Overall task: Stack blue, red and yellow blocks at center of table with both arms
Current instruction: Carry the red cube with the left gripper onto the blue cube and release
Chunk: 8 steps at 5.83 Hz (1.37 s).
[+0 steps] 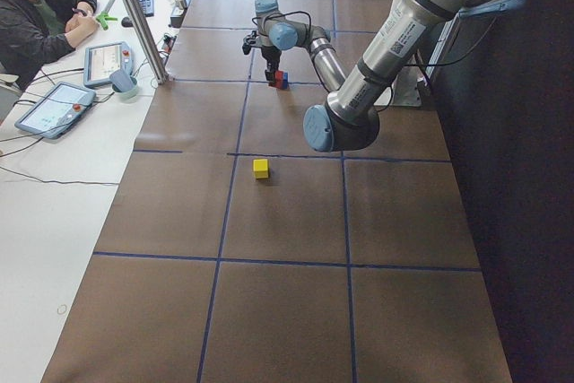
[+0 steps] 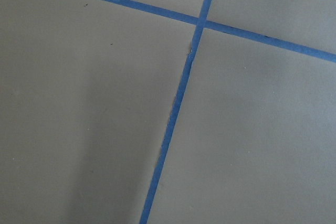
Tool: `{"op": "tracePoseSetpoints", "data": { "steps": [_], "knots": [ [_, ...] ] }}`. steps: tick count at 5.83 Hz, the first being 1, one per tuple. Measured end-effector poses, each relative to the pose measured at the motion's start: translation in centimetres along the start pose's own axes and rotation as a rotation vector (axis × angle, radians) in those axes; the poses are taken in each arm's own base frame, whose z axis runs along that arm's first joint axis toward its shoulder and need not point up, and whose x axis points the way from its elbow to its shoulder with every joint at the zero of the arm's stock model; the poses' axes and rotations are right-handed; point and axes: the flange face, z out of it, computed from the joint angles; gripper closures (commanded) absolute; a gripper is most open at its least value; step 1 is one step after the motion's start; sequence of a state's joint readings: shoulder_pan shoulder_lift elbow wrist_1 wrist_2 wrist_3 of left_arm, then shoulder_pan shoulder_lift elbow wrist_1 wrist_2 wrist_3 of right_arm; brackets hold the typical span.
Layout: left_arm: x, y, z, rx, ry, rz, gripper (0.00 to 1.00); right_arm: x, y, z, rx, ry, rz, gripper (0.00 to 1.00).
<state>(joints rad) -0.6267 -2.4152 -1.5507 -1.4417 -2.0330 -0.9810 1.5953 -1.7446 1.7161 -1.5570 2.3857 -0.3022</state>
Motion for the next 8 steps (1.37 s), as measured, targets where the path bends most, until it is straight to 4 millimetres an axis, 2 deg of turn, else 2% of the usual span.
{"op": "tracePoseSetpoints", "data": {
  "steps": [1,2,3,4,6,7,8],
  "knots": [
    [3.3,0.2,0.7,-0.01,-0.003,-0.019,0.94,0.0,0.0,0.0,0.0,0.0,0.0,0.0],
    [5.2,1.1,1.9,-0.016,-0.008,-0.024,0.94,0.0,0.0,0.0,0.0,0.0,-0.001,0.0],
    [6.3,1.6,3.2,-0.008,-0.013,-0.023,0.94,0.0,0.0,0.0,0.0,0.001,-0.001,0.0],
    [6.7,1.5,4.1,-0.001,-0.01,-0.02,0.94,0.0,0.0,0.0,0.0,0.001,-0.001,0.0],
    [6.9,1.4,4.5,0.005,-0.004,-0.016,0.94,0.0,0.0,0.0,0.0,0.0,0.0,0.0],
    [7.0,1.4,4.5,0.004,-0.004,-0.016,0.91,0.0,0.0,0.0,0.0,0.0,0.0,0.0],
    [6.9,1.4,4.6,0.004,-0.005,-0.016,0.75,0.0,0.0,0.0,-0.001,0.0,0.0,0.0]
  ]
}}
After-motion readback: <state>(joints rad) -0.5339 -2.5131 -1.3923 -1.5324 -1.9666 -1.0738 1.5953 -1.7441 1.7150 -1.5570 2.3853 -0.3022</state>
